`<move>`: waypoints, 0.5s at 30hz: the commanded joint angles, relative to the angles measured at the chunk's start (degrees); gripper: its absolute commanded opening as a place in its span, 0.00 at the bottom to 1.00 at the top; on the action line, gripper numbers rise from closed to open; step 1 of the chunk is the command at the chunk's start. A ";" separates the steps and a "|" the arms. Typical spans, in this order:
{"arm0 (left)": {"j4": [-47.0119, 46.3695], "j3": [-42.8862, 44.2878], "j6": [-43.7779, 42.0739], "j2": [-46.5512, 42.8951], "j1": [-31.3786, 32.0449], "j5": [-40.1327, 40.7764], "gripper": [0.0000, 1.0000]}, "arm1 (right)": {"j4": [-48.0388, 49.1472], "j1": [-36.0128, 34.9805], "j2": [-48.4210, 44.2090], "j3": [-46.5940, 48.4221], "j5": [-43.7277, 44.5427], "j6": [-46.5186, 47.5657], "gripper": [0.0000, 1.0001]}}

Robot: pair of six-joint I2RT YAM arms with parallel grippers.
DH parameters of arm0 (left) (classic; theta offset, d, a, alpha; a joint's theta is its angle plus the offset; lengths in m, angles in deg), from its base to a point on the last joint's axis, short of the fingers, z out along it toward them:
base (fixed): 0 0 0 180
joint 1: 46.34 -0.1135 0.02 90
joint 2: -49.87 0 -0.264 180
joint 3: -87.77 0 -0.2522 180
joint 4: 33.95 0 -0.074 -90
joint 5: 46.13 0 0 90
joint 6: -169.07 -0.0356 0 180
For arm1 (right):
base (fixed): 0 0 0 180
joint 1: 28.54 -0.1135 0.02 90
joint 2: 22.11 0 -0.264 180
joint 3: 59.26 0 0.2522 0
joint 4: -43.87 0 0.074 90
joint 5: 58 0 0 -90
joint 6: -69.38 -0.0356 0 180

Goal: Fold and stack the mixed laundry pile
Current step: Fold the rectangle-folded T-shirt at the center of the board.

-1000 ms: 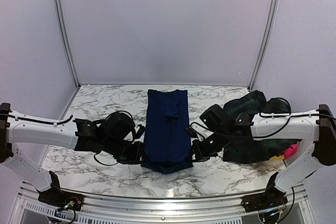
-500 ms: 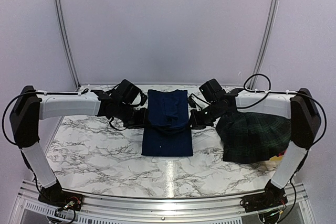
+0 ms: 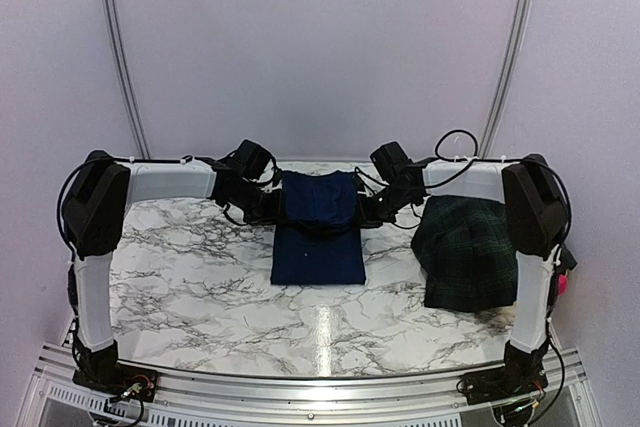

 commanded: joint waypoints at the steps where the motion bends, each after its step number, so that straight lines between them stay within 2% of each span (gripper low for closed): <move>1: 1.20 3.56 -1.77 2.68 -1.36 -1.37 0.00 | -0.18 1.43 1.68 4.17 -0.08 1.31 0.00; 14: 0.90 7.49 -2.46 8.00 -3.12 -2.64 0.00 | -1.30 2.98 6.25 8.16 -0.41 0.99 0.00; 15: 0.96 7.42 -2.27 8.36 -3.38 -2.49 0.03 | -1.43 3.06 6.52 8.23 -0.30 0.97 0.00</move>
